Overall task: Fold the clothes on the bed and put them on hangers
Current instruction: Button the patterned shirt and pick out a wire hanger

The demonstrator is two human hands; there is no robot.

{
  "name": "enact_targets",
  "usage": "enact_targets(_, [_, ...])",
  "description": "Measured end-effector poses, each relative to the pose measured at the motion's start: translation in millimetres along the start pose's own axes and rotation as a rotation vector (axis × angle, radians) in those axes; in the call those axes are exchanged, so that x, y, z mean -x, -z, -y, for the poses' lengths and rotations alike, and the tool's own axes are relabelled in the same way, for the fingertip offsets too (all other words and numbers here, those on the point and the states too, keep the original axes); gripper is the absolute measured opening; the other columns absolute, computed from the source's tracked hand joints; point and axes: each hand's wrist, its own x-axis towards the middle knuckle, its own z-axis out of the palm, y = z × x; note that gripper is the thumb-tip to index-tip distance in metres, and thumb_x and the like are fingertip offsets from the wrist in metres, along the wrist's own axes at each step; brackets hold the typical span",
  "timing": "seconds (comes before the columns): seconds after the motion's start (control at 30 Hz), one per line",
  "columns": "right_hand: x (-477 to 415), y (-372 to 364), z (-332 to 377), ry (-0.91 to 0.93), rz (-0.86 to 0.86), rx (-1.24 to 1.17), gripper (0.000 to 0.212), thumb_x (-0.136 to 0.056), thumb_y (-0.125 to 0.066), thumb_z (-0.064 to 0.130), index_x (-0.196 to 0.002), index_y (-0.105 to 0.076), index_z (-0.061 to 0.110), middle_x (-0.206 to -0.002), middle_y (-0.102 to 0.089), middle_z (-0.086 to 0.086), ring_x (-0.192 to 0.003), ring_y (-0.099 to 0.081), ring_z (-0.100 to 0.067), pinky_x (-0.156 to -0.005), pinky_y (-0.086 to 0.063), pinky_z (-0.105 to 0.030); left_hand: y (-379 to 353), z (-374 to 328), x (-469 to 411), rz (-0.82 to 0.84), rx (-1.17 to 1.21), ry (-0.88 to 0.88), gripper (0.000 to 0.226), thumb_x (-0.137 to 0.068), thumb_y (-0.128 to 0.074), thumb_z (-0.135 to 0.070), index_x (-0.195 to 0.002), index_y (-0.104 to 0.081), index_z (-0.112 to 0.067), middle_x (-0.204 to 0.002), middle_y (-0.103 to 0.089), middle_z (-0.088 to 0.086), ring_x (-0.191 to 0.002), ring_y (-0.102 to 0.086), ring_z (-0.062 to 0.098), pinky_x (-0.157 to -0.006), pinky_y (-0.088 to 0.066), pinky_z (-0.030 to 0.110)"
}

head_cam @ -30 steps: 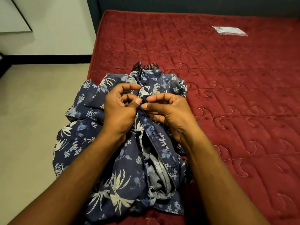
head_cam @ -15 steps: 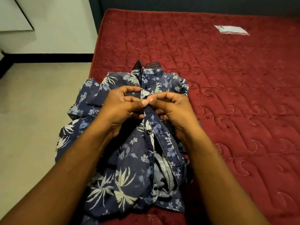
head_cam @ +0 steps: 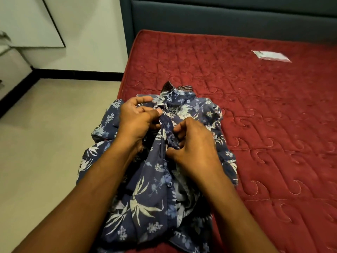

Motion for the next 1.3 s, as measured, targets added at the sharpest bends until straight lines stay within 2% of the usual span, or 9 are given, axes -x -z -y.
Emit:
enact_targets(0.2, [-6, -15, -11, -0.022, -0.125, -0.063, 0.012, -0.084, -0.076, 0.03, -0.094, -0.071, 0.026, -0.078, -0.069, 0.011, -0.07, -0.066, -0.007, -0.07, -0.06, -0.036, 9, -1, 7, 0.098, -0.021, 0.063, 0.042, -0.086, -0.075, 0.001, -0.124, -0.058, -0.002, -0.093, -0.072, 0.019, -0.072, -0.072, 0.023, -0.068, -0.064, 0.032])
enact_targets(0.33, [-10, -11, -18, -0.087, -0.084, -0.244, 0.004, -0.085, -0.081, 0.023, -0.085, -0.077, 0.022, -0.069, -0.071, 0.01, -0.061, -0.066, -0.002, -0.064, -0.055, -0.022, 27, -11, 16, 0.106, -0.313, 0.052, 0.048, -0.085, -0.081, -0.03, -0.12, -0.059, -0.005, -0.085, -0.076, 0.015, -0.071, -0.072, 0.024, -0.07, -0.061, 0.038])
enact_targets(0.43, [-11, -3, -21, -0.177, -0.03, -0.426, 0.009, -0.082, -0.086, 0.023, -0.081, -0.077, 0.021, -0.07, -0.073, 0.006, -0.063, -0.069, -0.005, -0.062, -0.056, -0.025, 31, -14, 35, 0.223, -0.557, 0.1, 0.068, -0.06, -0.09, -0.051, -0.11, -0.063, -0.013, -0.083, -0.076, 0.011, -0.072, -0.074, 0.023, -0.066, -0.062, 0.038])
enact_targets(0.53, [-9, 4, -20, -0.213, 0.039, -0.551, 0.009, -0.081, -0.087, 0.018, -0.083, -0.078, 0.016, -0.075, -0.076, 0.0, -0.065, -0.07, -0.012, -0.062, -0.054, -0.031, 25, 2, 55, 0.22, -0.586, 0.077, 0.055, -0.064, -0.094, -0.035, -0.107, -0.066, -0.016, -0.084, -0.076, 0.011, -0.071, -0.074, 0.026, -0.065, -0.061, 0.042])
enact_targets(0.67, [-7, 20, -17, -0.284, 0.177, -0.743, 0.015, -0.081, -0.08, -0.005, -0.094, -0.075, 0.001, -0.078, -0.074, -0.012, -0.05, -0.06, -0.01, -0.048, -0.047, -0.024, 20, 19, 61, 0.119, -0.255, 0.128, 0.037, -0.071, -0.086, 0.0, -0.105, -0.07, 0.0, -0.088, -0.076, 0.02, -0.074, -0.074, 0.026, -0.067, -0.062, 0.029])
enact_targets(0.77, [-10, 37, -16, -0.306, 0.166, -0.757, 0.019, -0.08, -0.078, -0.011, -0.095, -0.073, -0.001, -0.08, -0.073, -0.016, -0.054, -0.063, -0.012, -0.047, -0.047, -0.019, 21, 17, 55, 0.078, -0.2, 0.112, 0.036, -0.067, -0.087, 0.001, -0.1, -0.072, -0.003, -0.092, -0.075, 0.02, -0.079, -0.073, 0.025, -0.075, -0.062, 0.029])
enact_targets(0.87, [-14, 49, -23, -0.301, 0.033, -0.732, 0.023, -0.074, -0.084, -0.008, -0.091, -0.074, 0.003, -0.08, -0.077, -0.014, -0.068, -0.067, -0.026, -0.058, -0.052, -0.029, 21, 9, 49, 0.024, -0.162, 0.083, 0.036, -0.066, -0.088, 0.001, -0.098, -0.072, -0.004, -0.09, -0.075, 0.017, -0.078, -0.073, 0.023, -0.072, -0.062, 0.027])
enact_targets(1.07, [-13, 40, -11, -0.205, 0.052, -0.739, 0.027, -0.076, -0.084, -0.006, -0.097, -0.072, 0.006, -0.079, -0.076, -0.009, -0.066, -0.068, -0.021, -0.056, -0.054, -0.026, 13, 4, 46, 0.044, -0.13, 0.065, 0.034, -0.067, -0.087, 0.003, -0.096, -0.07, -0.001, -0.078, -0.074, 0.01, -0.07, -0.072, 0.019, -0.066, -0.061, 0.025])
enact_targets(1.3, [-10, 18, -7, -0.14, -0.008, -0.668, 0.025, -0.072, -0.09, 0.006, -0.085, -0.073, 0.019, -0.078, -0.076, -0.009, -0.076, -0.075, -0.033, -0.074, -0.061, -0.054, 12, 0, 49, 0.088, 0.012, 0.135, 0.032, -0.068, -0.082, 0.01, -0.095, -0.067, 0.002, -0.077, -0.075, 0.013, -0.067, -0.072, 0.021, -0.06, -0.058, 0.023])
